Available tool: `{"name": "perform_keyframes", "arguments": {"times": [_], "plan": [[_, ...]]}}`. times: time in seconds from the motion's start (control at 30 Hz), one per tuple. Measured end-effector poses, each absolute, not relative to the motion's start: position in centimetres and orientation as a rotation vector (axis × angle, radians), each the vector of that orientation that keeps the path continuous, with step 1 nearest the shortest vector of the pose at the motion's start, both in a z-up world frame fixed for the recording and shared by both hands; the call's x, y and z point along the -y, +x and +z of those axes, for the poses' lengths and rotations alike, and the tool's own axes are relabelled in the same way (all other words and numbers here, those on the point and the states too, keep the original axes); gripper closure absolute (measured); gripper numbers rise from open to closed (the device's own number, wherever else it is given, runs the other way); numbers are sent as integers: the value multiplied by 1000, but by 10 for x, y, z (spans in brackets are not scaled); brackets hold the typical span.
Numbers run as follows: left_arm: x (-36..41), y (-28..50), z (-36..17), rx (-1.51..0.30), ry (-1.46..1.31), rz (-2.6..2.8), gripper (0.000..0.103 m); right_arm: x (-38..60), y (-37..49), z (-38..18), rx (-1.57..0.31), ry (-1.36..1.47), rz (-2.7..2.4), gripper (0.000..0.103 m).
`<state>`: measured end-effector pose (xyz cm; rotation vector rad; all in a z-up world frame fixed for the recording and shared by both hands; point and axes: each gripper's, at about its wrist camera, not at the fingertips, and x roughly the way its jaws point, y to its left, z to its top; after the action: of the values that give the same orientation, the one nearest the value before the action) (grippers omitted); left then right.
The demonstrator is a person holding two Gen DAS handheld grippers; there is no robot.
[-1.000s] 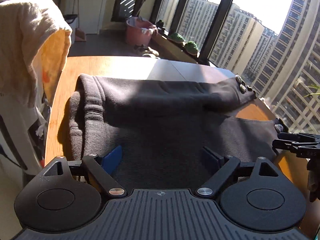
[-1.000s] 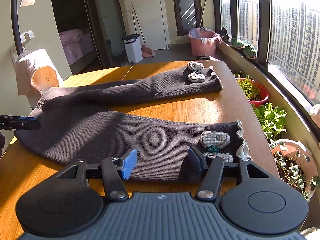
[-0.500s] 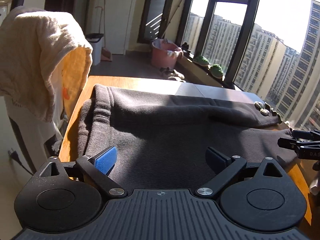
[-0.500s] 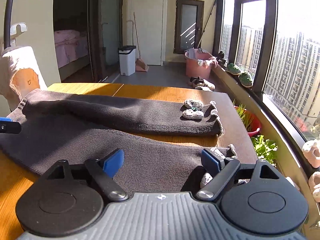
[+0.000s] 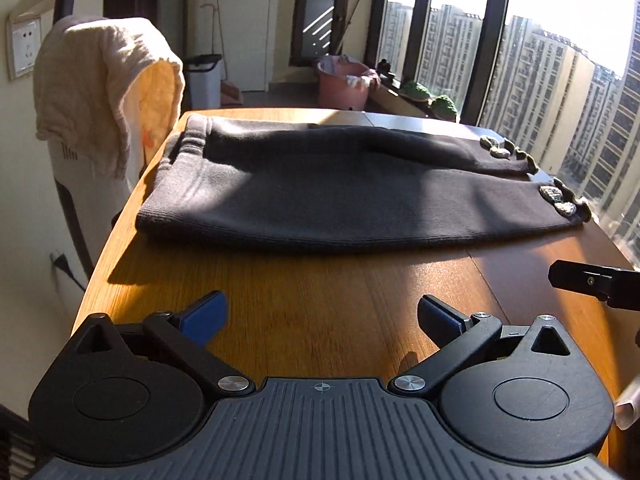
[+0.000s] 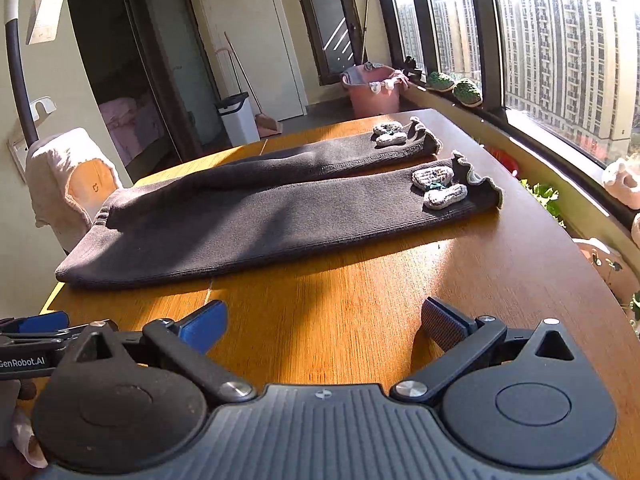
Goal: Fold clothes
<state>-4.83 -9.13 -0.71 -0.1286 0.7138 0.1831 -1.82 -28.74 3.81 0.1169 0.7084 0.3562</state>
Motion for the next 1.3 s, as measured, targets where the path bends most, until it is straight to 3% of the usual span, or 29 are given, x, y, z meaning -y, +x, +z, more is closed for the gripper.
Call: {"name": "perform_keyframes", "arguments": {"times": [0.3, 0.57, 1.3], "plan": [[100, -46, -10, -737, -81, 225, 0, 288, -34, 35, -693, 277, 523, 0], [101, -47, -9, -736, -80, 230, 0, 242, -36, 36, -750, -98, 229, 0], [102, -47, -9, -734, -81, 234, 0, 246, -32, 32, -742, -95, 251, 0]]}}
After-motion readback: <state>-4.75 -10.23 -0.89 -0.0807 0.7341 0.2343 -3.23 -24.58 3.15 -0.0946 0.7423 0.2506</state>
